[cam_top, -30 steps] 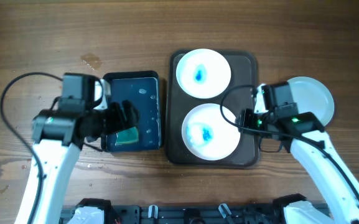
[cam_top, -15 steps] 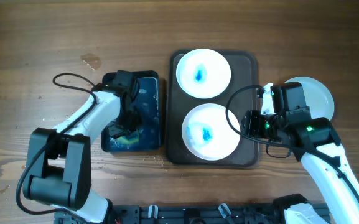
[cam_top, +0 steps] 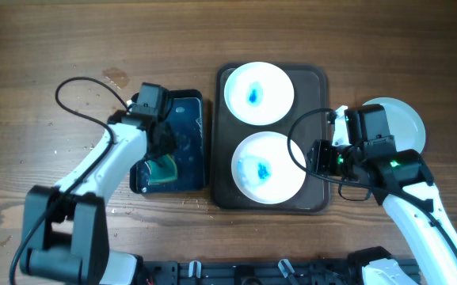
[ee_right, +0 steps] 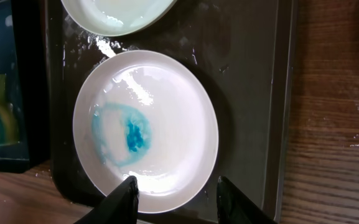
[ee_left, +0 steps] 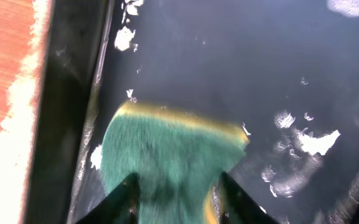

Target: Clean dirty plates on tray and stack at the side

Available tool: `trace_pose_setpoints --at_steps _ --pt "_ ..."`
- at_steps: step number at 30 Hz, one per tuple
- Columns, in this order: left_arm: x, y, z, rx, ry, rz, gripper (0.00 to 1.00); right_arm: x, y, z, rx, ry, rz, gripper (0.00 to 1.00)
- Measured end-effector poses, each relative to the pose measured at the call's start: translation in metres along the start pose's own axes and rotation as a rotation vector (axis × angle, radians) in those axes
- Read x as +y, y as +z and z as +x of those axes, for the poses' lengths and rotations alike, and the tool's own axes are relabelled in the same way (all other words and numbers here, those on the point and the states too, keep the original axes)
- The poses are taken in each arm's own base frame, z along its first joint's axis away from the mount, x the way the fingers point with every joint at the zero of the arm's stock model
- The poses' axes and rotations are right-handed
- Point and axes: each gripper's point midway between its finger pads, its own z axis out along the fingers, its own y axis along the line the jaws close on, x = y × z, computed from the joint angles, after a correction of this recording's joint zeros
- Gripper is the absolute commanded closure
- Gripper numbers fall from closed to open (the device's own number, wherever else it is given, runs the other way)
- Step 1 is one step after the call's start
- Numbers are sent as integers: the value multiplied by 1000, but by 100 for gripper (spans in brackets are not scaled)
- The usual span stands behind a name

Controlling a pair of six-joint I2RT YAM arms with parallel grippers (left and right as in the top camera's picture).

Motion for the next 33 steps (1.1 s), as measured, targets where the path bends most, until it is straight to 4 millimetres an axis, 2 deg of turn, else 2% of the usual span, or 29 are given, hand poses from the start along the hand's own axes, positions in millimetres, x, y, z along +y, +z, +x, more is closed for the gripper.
trace_pose_setpoints --at_steps 2,4,5,6,7,8,10,11,14,15,16,17,20,21,22,24,26,29,30,33 --pt "3 17 3 -4 -3 -19 96 0 0 0 0 2 0 59" --pt "4 22 4 -4 7 -26 96 0 0 0 2 3 1 59" --pt "4 22 5 0 7 -28 93 0 0 1 3 3 1 59" --pt "5 21 6 9 8 -30 73 0 0 1 3 3 2 59" --pt "4 19 7 22 10 -30 46 -1 0 2 7 4 2 59" --pt "5 16 11 46 12 -30 33 -1 0 3 11 5 4 59" --pt "5 6 20 91 16 -20 26 -1 0 3 13 5 5 57" --pt "6 -1 24 102 15 -18 28 -2 0 4 18 6 7 54" --pt "8 -21 26 98 15 5 48 -2 0 5 21 6 8 47" --pt "9 -23 29 109 14 2 58 -2 0 6 22 8 9 46" --pt "10 -23 32 119 16 -1 63 -2 0 6 24 8 10 46" --pt "9 -21 31 110 16 8 73 -2 1 6 27 9 11 47" --pt "8 -3 38 96 8 30 76 -6 10 10 66 18 24 49" --pt "9 3 42 91 9 33 89 -8 16 12 88 23 32 49" --pt "9 8 44 83 8 38 96 -11 22 16 111 28 41 49" --pt "10 10 45 78 4 41 96 -14 32 17 134 29 50 50" --pt "11 9 46 82 9 39 96 -15 40 15 139 30 53 56" --pt "16 -5 54 141 30 15 96 -14 51 4 112 28 43 63" --pt "15 -13 54 158 42 16 96 -13 55 0 106 26 40 66" --pt "-10 -58 22 72 83 98 96 -14 66 -2 117 29 36 65"
